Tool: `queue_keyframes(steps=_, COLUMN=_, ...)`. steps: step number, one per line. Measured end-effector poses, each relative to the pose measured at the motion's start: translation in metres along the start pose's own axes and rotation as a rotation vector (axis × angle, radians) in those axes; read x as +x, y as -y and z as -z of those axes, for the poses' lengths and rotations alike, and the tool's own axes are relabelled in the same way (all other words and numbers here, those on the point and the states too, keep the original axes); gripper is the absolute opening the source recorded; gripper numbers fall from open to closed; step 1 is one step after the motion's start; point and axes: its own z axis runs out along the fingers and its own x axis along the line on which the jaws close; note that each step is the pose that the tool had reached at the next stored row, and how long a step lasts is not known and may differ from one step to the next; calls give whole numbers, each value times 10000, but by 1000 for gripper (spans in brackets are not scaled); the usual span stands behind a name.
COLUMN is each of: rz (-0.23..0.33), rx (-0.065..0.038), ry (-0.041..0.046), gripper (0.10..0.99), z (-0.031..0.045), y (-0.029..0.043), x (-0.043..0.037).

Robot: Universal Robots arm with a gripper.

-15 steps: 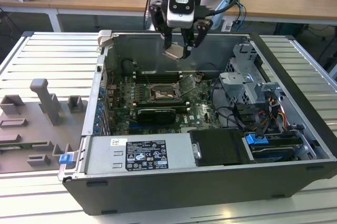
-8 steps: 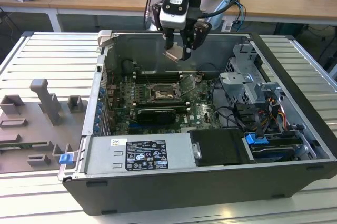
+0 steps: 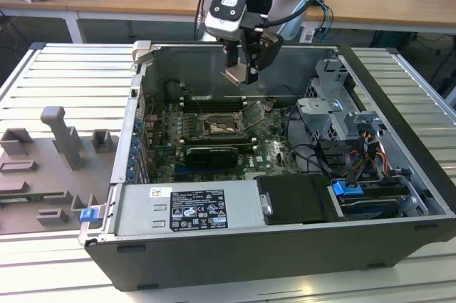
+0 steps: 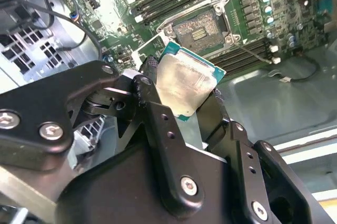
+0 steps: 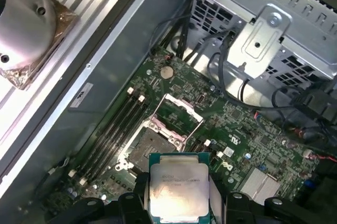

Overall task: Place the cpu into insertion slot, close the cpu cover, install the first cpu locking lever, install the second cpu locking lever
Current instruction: 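Place the cpu into insertion slot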

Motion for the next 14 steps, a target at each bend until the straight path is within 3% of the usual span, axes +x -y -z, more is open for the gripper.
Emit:
queue_keyframes(steps=7, rz=-979, rx=-19, ry=88, gripper=541, z=-17, y=1, x=0)
queue_keyframes(steps=14, rz=-1350, rx=-26, ry=121, gripper=541, z=-96, y=9, x=-2)
